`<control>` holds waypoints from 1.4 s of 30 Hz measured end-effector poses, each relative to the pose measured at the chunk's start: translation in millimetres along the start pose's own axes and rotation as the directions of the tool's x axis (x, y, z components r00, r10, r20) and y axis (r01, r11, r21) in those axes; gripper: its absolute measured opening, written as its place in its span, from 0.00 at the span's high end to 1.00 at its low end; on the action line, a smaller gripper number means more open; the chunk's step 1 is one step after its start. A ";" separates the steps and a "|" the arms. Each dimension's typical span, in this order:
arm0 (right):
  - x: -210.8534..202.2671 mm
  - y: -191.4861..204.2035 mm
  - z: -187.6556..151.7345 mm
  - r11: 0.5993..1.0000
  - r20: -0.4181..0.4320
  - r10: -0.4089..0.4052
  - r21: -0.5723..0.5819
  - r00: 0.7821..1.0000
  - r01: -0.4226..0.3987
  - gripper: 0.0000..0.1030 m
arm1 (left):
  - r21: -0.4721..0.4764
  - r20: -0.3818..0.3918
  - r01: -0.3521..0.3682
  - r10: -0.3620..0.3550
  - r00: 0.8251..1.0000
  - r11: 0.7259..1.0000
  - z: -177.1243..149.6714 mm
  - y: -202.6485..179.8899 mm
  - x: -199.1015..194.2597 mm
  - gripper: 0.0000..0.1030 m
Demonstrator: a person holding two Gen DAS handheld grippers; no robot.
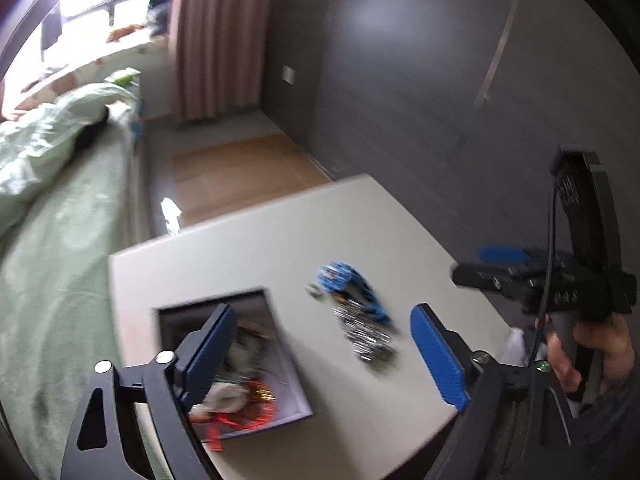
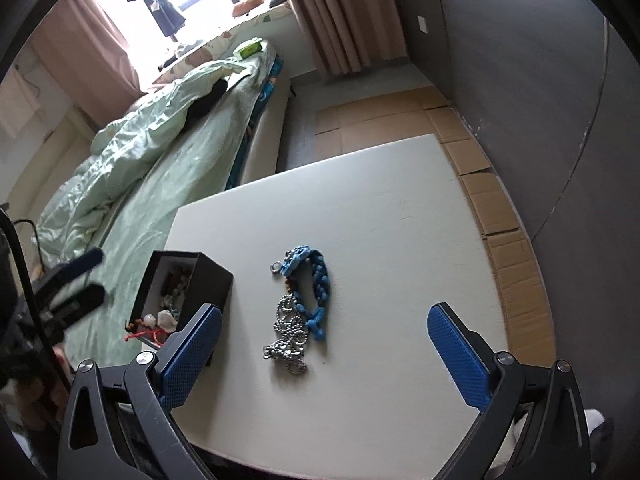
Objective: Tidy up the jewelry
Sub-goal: 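Grasp the silver ball chain on the table with the left gripper, then lift the ball chain with the left gripper while the right grasps the blue braided bracelet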
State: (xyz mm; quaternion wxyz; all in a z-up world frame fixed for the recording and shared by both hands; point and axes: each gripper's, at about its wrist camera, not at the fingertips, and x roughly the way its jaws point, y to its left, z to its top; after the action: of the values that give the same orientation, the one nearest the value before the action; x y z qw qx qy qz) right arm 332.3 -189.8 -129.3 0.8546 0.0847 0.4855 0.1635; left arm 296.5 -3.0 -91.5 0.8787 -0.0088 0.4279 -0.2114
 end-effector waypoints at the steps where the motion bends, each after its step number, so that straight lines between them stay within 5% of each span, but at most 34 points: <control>1: -2.5 -3.8 -0.4 1.000 0.005 -0.006 0.003 1.000 0.006 0.00 | 0.007 -0.016 0.011 -0.011 1.000 1.000 -0.4 -4.7 4.8 0.21; 6: -10.9 -23.2 -3.8 0.999 0.017 -0.004 0.044 1.000 0.003 0.01 | 0.033 -0.103 0.025 -0.022 0.994 0.999 -6.9 -22.5 30.9 0.39; 20: -29.3 -58.4 -29.5 0.982 0.039 0.024 0.184 0.999 -0.031 0.04 | 0.185 -0.276 0.002 0.050 0.960 0.983 -25.7 -65.4 99.6 0.41; 28: -24.9 -60.7 -26.1 0.978 0.041 0.043 0.204 0.998 -0.051 0.04 | 0.171 -0.338 -0.049 0.106 0.935 0.984 -33.1 -58.2 129.1 0.56; 32: -24.9 -64.2 -25.7 0.976 0.044 0.046 0.211 0.998 -0.055 0.04 | 0.187 -0.311 -0.063 0.120 0.943 0.980 -32.2 -59.2 129.1 0.65; 36: -22.9 -66.5 -26.1 0.975 0.040 0.040 0.217 0.998 -0.048 0.04 | 0.173 -0.301 -0.073 0.124 0.946 0.982 -30.7 -54.6 128.2 0.91; 42: -15.4 -64.4 -26.7 0.977 0.019 0.026 0.210 0.999 -0.030 0.04 | 0.108 -0.237 -0.074 0.098 0.967 0.991 -19.9 -47.6 109.3 0.92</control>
State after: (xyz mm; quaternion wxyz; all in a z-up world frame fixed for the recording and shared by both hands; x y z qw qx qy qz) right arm 314.8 -255.7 -150.3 0.8423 0.1829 0.4920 0.1225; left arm 323.6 -84.5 -176.6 0.8278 0.0790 0.5207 -0.1933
